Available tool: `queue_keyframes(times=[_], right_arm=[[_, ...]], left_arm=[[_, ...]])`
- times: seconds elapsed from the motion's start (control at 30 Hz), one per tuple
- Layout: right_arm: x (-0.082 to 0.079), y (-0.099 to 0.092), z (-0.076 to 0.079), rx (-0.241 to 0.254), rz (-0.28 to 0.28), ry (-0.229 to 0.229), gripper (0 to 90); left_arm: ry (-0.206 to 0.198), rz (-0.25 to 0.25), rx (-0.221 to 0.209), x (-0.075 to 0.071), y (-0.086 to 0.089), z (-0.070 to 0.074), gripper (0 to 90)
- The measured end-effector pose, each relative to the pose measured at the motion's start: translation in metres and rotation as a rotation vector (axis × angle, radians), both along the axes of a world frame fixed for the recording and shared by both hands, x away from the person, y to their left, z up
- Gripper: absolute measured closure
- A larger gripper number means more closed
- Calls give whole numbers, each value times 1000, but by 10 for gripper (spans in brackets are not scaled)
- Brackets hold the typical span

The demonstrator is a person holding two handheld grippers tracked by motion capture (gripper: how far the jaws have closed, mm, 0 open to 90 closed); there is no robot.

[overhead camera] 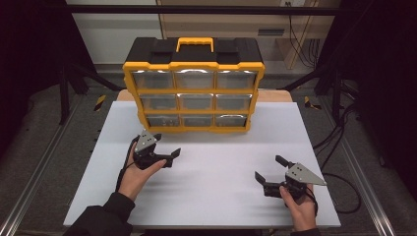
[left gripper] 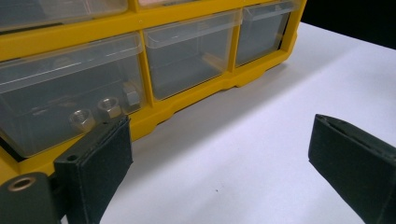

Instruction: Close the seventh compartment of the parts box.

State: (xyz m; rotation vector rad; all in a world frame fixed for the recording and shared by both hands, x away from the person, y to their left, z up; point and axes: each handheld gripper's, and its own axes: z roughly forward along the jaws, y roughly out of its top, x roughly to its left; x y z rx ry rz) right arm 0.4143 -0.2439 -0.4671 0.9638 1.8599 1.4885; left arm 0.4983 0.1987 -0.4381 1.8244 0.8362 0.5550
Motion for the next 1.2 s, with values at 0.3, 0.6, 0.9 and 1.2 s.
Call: queue_keyframes(times=[0.3, 0.6, 0.9, 1.2], right_arm=[[0, -1, 0, 2, -8, -5, 37], [0, -1, 0, 0, -8, -3, 36], [0, -6, 1, 6, -21, -4, 36], [-1, -13, 2, 16, -46, -2, 36]], left_arm=[[-24, -17, -21, -9, 7, 5, 53], [-55, -33, -67, -18, 13, 14, 47], [-76, -50, -62, -26, 20, 17, 47], [-122, -46, -78, -34, 33, 22, 48]])
